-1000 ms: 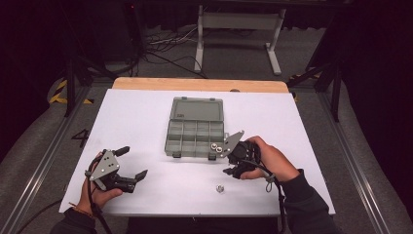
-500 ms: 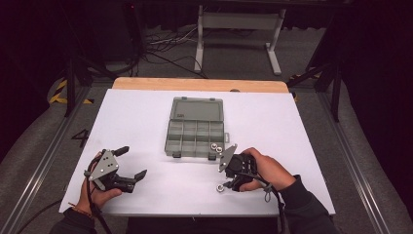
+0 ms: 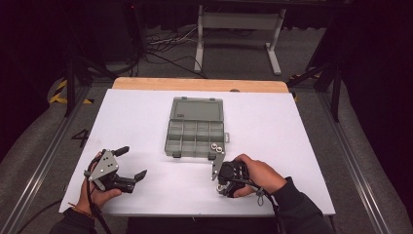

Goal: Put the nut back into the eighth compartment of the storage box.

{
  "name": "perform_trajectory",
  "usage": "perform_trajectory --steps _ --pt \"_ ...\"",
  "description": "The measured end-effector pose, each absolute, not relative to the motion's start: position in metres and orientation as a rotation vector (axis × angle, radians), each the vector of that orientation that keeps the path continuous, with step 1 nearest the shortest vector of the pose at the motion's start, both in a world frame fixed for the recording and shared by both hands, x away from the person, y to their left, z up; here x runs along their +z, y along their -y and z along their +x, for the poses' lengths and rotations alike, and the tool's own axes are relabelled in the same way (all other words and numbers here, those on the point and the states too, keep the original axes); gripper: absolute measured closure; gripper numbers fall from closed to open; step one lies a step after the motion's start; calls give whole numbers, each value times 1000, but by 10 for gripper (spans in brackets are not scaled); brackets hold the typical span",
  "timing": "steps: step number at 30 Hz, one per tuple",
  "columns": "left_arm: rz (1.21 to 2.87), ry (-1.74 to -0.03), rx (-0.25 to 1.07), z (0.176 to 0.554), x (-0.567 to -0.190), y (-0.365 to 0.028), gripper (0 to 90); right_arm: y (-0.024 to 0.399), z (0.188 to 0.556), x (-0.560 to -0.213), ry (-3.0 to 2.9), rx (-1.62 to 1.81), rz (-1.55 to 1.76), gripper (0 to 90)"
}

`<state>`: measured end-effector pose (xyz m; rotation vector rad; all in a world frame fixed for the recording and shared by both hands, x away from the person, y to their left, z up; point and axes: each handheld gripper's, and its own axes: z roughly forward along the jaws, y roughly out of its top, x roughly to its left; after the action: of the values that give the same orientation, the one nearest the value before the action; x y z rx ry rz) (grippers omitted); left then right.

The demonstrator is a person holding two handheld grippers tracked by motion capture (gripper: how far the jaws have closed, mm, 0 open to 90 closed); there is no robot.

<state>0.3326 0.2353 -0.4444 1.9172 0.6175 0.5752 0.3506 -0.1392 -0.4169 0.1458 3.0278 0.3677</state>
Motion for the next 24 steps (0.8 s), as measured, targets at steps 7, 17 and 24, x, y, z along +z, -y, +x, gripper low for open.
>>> perform_trajectory --steps 7,17,24 --pt "1919 -619 571 333 -445 -235 30 135 352 -424 -3054 354 132 498" --pt "1926 -616 565 333 -445 -234 30 136 353 -423 -3085 381 154 639" --pt "1926 -616 562 333 -446 -234 30 136 352 -423 -3080 391 122 683"
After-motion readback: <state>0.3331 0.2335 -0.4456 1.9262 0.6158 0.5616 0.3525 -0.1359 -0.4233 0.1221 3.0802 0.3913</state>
